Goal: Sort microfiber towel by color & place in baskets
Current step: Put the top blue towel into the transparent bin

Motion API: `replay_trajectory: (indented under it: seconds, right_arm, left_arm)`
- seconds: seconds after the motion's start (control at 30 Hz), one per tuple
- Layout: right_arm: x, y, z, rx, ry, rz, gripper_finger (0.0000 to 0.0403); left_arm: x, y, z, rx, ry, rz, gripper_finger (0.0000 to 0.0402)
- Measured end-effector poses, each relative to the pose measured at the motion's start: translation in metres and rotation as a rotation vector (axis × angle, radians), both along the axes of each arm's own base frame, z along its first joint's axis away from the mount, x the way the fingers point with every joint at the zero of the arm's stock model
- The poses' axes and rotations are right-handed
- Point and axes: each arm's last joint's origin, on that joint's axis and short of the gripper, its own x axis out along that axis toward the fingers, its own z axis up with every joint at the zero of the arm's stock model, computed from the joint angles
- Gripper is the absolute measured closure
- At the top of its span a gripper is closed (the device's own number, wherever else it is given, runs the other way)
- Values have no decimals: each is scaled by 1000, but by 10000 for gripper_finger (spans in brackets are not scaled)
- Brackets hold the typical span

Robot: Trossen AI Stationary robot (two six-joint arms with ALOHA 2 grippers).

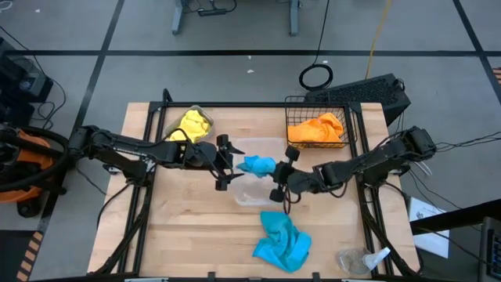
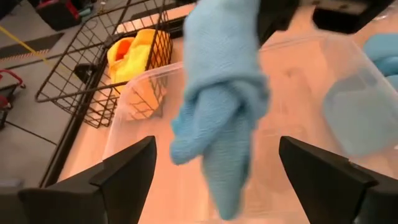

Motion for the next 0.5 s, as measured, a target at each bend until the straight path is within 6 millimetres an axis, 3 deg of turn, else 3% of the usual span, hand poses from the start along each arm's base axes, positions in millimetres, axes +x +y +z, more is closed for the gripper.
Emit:
replay_trajectory:
  seconds: [0.33,0.5]
  right_arm:
    - [7,-31,-6,177,5,-34,387]
    - [7,-37,-9,262,11,-50,354]
  left_arm:
    - [-12,-6,11,-37,-15,-6,59]
    - [-12,-9,10,-37,-12,-17,58]
